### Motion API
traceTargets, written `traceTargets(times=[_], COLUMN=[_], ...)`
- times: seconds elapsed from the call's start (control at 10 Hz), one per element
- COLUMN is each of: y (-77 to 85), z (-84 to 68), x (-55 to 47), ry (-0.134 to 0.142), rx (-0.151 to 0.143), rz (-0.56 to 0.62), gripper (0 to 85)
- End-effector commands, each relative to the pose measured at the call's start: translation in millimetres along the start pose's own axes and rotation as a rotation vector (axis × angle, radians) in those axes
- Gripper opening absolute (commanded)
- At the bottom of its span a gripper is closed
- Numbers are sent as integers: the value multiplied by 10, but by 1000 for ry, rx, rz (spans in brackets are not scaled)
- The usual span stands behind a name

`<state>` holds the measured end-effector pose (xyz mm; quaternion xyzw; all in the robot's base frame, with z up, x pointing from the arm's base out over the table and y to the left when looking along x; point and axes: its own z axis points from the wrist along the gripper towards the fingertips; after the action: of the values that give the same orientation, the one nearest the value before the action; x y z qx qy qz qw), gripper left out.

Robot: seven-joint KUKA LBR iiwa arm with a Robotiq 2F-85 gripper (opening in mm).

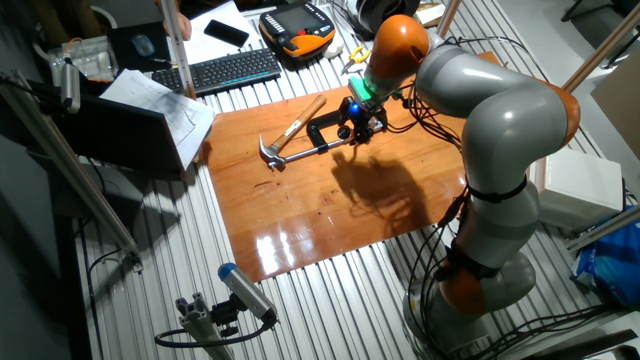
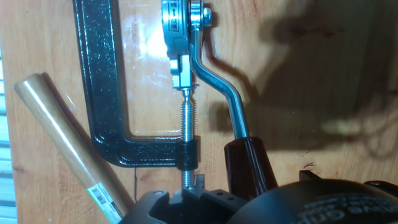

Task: Pull up the lever

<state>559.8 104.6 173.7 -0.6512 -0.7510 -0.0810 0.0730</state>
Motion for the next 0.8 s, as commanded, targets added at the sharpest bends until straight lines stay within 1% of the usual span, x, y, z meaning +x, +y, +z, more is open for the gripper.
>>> traceTargets(times=[0.0,0.1,0.2,0.3,0.4,0.5,0.6,0.7], y=[0,0,0,0,0,0,0,-2], z=[1,1,1,1,1,1,1,-3], x=[-3,-3,-3,-3,-3,-3,-3,17], ry=[-2,-5,-21,-19,-12,-12,-17,-28], rx=[6,4,-1,-1,-2,-4,-3,3], rz=[-2,6,-2,-13,-16,-5,16,37], gripper=[680,680,850,850,850,850,850,850])
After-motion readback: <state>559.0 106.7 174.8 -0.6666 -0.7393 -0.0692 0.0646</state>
